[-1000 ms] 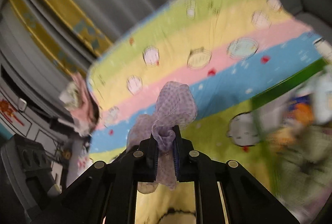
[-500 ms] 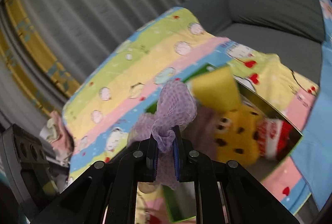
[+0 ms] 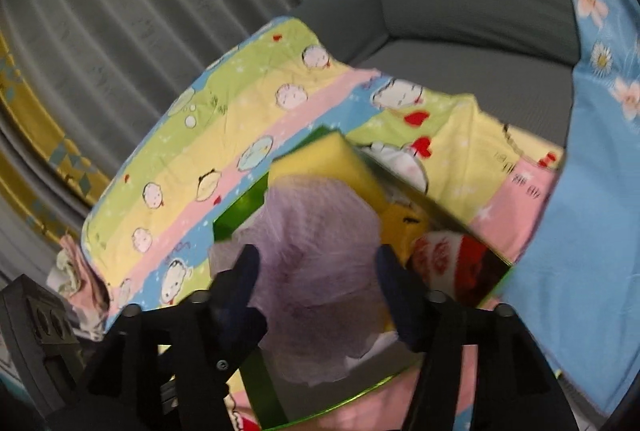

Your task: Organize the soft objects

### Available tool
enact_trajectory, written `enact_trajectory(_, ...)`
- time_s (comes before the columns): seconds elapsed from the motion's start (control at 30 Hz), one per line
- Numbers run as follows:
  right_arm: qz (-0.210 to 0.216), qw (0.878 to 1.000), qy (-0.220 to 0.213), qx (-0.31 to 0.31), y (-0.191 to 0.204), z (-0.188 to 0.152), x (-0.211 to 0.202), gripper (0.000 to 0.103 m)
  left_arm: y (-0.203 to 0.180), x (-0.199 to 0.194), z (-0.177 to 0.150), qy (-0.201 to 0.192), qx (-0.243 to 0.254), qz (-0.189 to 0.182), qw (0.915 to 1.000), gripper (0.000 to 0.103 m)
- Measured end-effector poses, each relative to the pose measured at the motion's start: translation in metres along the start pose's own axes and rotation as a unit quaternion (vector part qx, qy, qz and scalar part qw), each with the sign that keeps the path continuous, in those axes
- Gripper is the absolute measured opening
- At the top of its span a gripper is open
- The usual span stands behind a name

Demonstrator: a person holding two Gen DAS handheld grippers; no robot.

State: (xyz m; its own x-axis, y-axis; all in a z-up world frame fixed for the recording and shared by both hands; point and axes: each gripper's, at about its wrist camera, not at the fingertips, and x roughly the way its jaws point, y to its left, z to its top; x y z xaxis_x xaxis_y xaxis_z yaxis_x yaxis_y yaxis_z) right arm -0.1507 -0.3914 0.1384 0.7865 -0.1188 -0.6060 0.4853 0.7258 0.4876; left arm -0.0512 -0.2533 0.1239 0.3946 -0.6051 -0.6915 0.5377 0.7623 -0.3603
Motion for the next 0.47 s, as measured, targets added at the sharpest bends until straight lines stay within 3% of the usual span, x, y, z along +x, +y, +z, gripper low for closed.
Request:
enact_trajectory(0.03,-0.008,1.0,-0.007,-0.006,0.001,0.001,-0.004,0.071,0.0,-0.002,0.0,0.0,0.0,-0.002,1.0,0.102)
enact_trajectory(0.17,-0.039,0.998,-0.036,-0.031,0.006,0.002,-0.017,0.085,-0.002,-0.009,-0.001,-0.009,0.002,0.016,0.9998,0.102)
enact_trajectory(0.27,-0.038,0.997,-0.056,-0.048,0.012,0.001,-0.026,0.089,-0.004,-0.015,-0.004,-0.018,0.008,0.022,0.9995,0.102)
enact_trajectory(0.47,-0.026,0.996,-0.049,-0.064,0.018,0.0,-0.026,0.09,-0.009,-0.02,-0.008,-0.027,0.021,0.042,0.9986,0.102)
